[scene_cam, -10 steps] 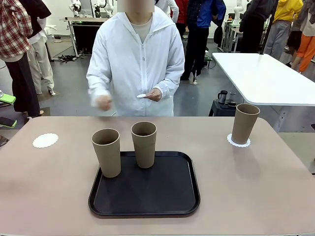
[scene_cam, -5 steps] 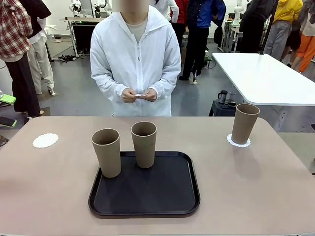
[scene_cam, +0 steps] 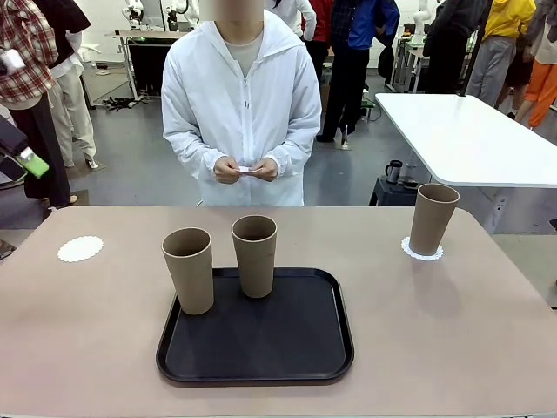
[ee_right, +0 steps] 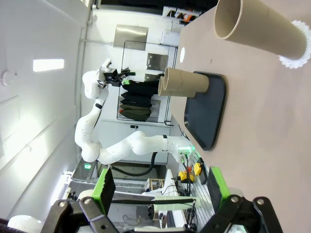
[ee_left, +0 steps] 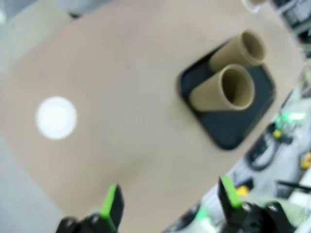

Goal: Place coasters on the table and set cups on them.
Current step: Take one Reusable plastic cup from the Flat Tray and place it on a coaster set by the human.

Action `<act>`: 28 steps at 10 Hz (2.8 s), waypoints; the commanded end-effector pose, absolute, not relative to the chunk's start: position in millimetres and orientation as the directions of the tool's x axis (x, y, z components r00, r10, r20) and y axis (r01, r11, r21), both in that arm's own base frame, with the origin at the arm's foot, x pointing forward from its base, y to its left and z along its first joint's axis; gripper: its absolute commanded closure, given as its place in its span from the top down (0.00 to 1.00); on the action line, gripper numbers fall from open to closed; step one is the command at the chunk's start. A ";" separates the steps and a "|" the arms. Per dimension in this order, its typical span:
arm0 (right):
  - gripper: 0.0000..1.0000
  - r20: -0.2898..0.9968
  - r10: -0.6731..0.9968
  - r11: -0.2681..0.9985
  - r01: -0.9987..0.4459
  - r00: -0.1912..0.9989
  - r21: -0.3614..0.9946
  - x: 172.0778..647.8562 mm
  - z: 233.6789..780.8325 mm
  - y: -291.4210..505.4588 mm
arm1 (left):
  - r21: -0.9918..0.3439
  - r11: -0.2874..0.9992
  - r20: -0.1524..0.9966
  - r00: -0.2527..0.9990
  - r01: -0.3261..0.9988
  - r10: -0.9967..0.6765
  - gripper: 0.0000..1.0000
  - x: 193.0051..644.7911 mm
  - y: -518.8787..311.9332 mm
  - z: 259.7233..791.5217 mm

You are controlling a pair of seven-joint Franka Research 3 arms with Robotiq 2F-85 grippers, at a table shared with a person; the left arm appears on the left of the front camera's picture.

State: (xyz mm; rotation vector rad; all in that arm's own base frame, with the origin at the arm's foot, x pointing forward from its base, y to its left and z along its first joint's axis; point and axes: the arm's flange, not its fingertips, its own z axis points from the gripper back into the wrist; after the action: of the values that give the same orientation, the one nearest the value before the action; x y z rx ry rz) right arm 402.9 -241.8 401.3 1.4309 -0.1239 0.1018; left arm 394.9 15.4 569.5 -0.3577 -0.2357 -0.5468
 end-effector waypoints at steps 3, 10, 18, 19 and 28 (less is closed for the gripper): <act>1.00 0.143 -0.005 0.139 -0.141 0.990 0.980 403.2 401.8 -241.6 | 0.147 0.664 0.018 0.670 0.733 -0.742 1.00 394.4 -52.2 543.8; 1.00 0.143 -0.005 0.139 -0.141 0.990 0.980 403.2 401.8 -241.6 | 0.155 0.610 -0.019 0.620 0.777 -0.785 1.00 392.9 -83.0 539.7; 1.00 0.143 -0.005 0.139 -0.141 0.990 0.980 403.2 401.8 -241.6 | -0.095 0.124 0.769 0.152 0.988 -0.621 1.00 430.3 -41.7 423.1; 1.00 0.143 -0.005 0.139 -0.141 0.990 0.980 403.2 401.8 -241.6 | -0.130 0.047 0.806 0.133 0.990 -0.577 1.00 433.0 -36.9 410.4; 1.00 0.143 -0.005 0.139 -0.141 0.990 0.980 403.2 401.8 -241.6 | -0.179 0.006 0.843 0.156 0.984 -0.516 1.00 425.7 -30.1 367.0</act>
State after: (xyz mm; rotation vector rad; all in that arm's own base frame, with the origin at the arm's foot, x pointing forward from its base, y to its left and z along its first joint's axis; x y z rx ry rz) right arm 402.9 -241.9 401.3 1.4310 -0.1243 0.1017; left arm 428.9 -28.6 367.2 -0.9004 -0.6464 -1.3258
